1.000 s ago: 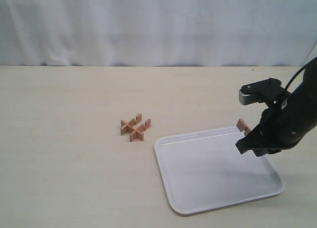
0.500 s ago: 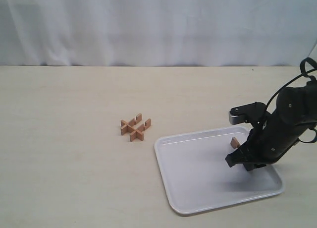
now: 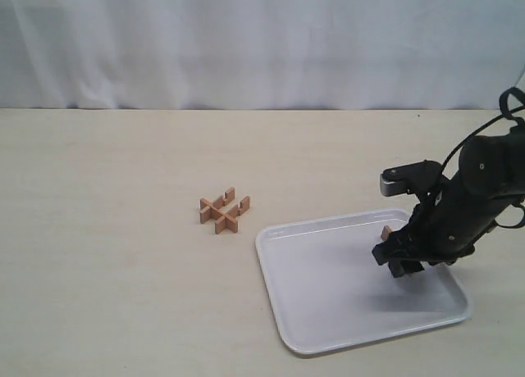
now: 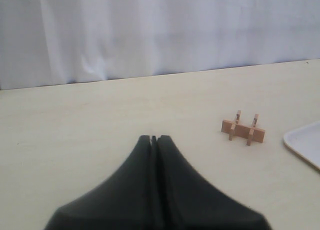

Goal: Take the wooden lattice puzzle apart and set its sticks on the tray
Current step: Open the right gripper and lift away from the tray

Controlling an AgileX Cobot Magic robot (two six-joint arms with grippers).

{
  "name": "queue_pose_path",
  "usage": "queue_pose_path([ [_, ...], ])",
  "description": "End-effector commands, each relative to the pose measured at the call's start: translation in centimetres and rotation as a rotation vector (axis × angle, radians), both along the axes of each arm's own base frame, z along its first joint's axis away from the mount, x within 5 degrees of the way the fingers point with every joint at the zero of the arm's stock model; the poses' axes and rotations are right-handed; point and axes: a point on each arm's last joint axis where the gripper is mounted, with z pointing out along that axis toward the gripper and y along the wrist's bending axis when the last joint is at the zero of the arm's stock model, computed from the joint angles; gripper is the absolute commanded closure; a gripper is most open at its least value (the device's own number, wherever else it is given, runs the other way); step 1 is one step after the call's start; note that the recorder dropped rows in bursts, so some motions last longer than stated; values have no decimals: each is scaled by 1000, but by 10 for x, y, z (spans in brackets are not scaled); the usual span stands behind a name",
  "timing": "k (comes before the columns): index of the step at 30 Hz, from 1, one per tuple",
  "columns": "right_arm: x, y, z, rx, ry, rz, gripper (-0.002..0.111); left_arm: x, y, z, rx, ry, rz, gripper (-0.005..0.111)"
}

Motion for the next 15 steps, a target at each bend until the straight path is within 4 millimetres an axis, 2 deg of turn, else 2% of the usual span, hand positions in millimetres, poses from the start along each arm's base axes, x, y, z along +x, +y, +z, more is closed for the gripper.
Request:
queue_pose_path([
  [1, 2, -2, 33, 3, -31, -6, 44, 0, 0, 0, -5, -8, -2, 107],
  [7, -5, 3, 72, 81, -106, -51, 44, 0, 0, 0, -5, -8, -2, 107],
  [12, -7, 11, 87, 190, -157, -83, 45, 0, 0, 0, -5, -8, -2, 107],
  [15, -7, 17, 89, 249, -164, -35, 51, 0, 0, 0, -5, -8, -2, 107],
])
